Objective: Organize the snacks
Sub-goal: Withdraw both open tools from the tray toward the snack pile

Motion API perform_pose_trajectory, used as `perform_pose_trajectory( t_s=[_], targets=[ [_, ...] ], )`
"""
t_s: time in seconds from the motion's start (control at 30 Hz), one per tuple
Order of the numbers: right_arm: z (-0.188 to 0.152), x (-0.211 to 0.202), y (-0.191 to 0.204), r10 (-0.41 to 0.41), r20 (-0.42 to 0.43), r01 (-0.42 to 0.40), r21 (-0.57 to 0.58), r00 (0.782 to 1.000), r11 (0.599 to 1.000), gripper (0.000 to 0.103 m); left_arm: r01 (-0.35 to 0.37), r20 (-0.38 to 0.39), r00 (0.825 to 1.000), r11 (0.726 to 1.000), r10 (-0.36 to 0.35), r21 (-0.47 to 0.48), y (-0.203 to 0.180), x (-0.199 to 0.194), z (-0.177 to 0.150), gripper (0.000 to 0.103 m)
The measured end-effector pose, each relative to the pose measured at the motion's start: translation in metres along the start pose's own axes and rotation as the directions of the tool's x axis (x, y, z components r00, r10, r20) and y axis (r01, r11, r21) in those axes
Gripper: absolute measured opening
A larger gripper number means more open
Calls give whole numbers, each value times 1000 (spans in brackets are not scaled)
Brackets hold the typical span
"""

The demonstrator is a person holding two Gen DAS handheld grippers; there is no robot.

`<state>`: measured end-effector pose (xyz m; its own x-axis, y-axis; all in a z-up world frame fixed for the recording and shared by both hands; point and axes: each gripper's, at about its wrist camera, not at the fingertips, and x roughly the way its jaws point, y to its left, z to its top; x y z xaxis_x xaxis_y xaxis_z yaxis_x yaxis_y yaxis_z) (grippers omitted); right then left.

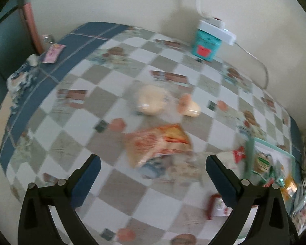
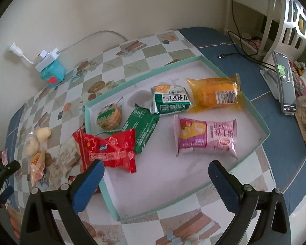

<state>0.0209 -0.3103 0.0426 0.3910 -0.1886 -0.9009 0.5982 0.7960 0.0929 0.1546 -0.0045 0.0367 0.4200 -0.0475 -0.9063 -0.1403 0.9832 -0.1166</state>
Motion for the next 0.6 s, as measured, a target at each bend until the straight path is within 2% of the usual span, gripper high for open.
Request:
perform_pose_trajectory(
  t_s=[0.2,0.37,0.6],
  targets=[
    [-6,-4,21,-10,-4,10,-47,1000,999,103,-57,11,998,995,58,-78,40,-1,7,102],
    [-10,-7,42,-12,4,12,-89,1000,996,103,-51,-2,999,988,51,-148,68,3,11,102],
    [-17,-1,71,-18,-13,17,-135,1000,991,103,-33,-14,999,981,31,-191,86,8,15,102]
  ],
)
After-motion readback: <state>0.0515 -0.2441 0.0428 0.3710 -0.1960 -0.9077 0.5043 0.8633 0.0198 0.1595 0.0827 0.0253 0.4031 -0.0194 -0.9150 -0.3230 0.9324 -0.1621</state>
